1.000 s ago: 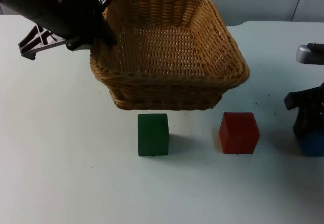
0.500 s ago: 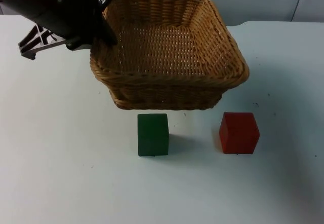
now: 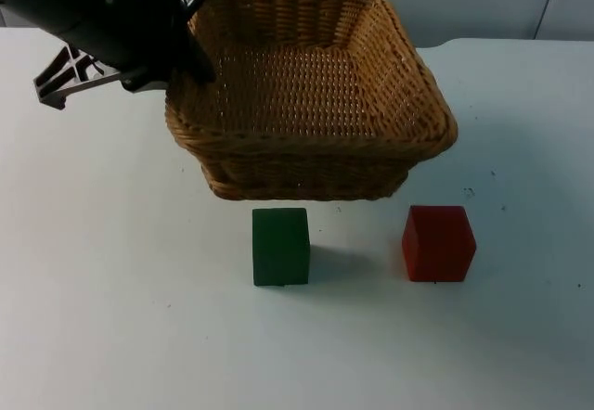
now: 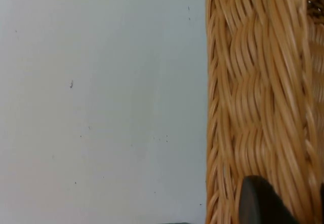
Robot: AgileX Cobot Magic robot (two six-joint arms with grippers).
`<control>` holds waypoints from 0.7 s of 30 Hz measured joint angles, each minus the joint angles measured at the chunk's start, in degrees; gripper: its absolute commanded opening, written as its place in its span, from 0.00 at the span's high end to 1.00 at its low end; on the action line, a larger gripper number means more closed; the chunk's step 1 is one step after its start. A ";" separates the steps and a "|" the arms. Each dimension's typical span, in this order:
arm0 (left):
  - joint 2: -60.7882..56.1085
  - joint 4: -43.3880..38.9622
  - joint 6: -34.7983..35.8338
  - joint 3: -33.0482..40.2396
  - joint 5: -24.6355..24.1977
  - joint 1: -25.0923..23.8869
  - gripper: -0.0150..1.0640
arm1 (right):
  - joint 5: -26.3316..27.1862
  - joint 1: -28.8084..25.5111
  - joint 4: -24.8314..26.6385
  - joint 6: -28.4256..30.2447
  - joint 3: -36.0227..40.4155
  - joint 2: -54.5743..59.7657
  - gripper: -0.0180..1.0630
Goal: Pick up the basket with the left hand and place the blue cube into the basket with the right hand.
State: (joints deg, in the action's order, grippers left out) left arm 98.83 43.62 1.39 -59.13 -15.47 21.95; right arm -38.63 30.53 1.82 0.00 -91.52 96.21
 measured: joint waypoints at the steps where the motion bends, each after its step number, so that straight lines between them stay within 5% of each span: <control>1: 0.00 0.00 0.00 0.00 0.00 0.00 0.99 | 0.00 1.14 0.00 0.00 -1.17 1.97 0.99; 21: -0.03 0.77 -0.11 0.36 0.67 0.00 0.99 | 1.61 4.65 -0.36 0.00 -3.10 19.69 0.99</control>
State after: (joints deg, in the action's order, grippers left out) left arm 98.81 44.39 1.29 -58.77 -14.79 21.95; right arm -37.02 35.18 1.46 0.00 -94.62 115.91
